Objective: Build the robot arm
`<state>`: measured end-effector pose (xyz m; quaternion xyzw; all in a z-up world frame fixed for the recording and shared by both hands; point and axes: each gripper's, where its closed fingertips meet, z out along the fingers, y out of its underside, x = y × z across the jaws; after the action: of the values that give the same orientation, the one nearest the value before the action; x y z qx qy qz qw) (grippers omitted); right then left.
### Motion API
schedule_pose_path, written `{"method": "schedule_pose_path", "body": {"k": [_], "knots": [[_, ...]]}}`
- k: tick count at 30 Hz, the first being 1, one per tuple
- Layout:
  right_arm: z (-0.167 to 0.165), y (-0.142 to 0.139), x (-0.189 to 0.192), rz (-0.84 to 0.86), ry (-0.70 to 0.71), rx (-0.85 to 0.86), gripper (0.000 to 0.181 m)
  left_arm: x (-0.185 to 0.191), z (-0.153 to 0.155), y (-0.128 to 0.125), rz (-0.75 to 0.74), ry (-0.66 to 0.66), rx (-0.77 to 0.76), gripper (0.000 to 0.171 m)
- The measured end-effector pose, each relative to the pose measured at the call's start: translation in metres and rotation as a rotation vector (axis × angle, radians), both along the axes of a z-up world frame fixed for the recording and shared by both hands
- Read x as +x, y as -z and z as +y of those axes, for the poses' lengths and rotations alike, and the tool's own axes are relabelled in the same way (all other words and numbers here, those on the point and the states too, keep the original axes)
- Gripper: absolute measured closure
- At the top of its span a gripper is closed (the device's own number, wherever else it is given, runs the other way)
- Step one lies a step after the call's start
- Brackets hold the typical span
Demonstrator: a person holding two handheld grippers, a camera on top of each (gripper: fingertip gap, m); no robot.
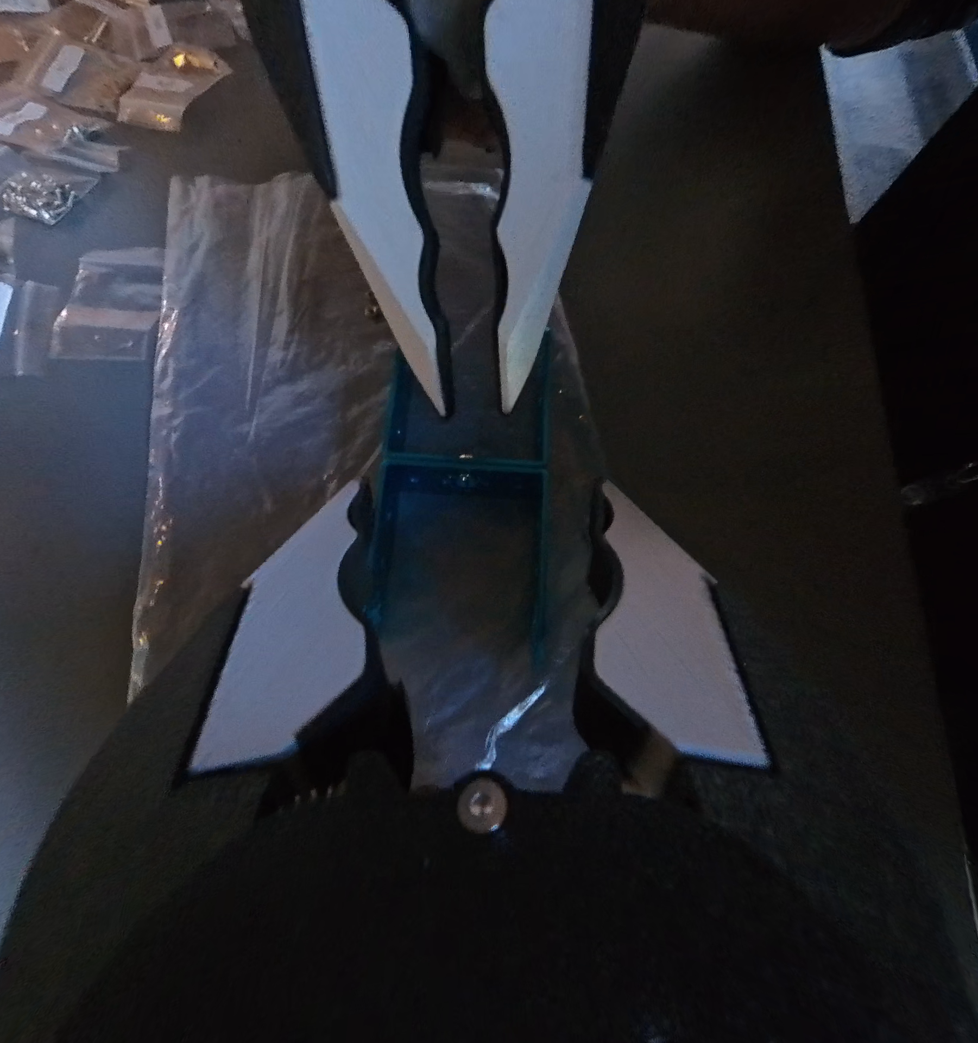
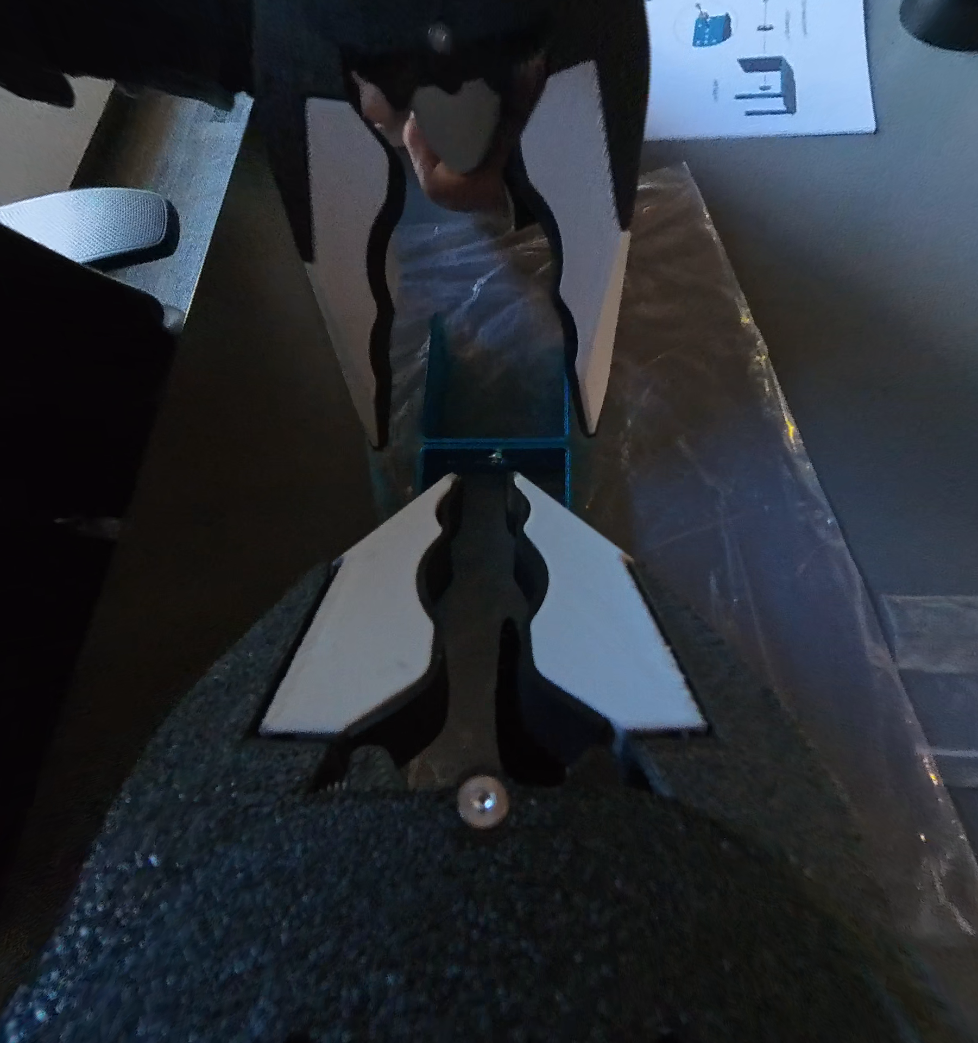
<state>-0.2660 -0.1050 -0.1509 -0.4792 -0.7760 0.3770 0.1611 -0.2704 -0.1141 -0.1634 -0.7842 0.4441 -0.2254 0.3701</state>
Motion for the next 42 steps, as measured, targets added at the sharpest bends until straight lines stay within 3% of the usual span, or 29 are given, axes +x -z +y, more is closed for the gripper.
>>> {"method": "schedule_pose_path", "body": {"k": [6, 10, 18, 28, 31, 36, 37, 42], "knots": [[0.000, 0.007, -0.002, -0.014, -0.005, 0.020, 0.167, 0.005, 0.005, 0.002, 0.040, 0.012, 0.034, 0.096], [0.000, 0.012, -0.004, 0.004, -0.010, 0.084, 0.168, 0.004, 0.012, 0.000, 0.036, -0.014, 0.060, 0.111], [-0.003, 0.011, -0.009, 0.077, -0.012, 0.201, 0.170, 0.005, 0.012, 0.001, 0.052, -0.020, 0.078, 0.110], [0.000, 0.015, -0.012, 0.049, 0.009, 0.205, 0.179, 0.005, 0.013, 0.002, 0.057, -0.026, 0.081, 0.111], [-0.001, 0.015, -0.012, -0.032, 0.053, 0.087, 0.180, 0.005, 0.013, 0.001, 0.056, -0.025, 0.085, 0.111], [-0.003, 0.011, -0.010, -0.331, 0.142, -0.470, 0.181, 0.004, 0.015, -0.001, 0.047, -0.027, 0.093, 0.111], [-0.003, 0.010, -0.010, -0.370, 0.155, -0.519, 0.180, 0.004, 0.015, -0.002, 0.039, -0.027, 0.091, 0.111], [-0.004, 0.013, -0.006, -0.456, 0.194, -0.425, 0.177, 0.005, 0.014, 0.001, 0.058, -0.014, 0.090, 0.110]]}}
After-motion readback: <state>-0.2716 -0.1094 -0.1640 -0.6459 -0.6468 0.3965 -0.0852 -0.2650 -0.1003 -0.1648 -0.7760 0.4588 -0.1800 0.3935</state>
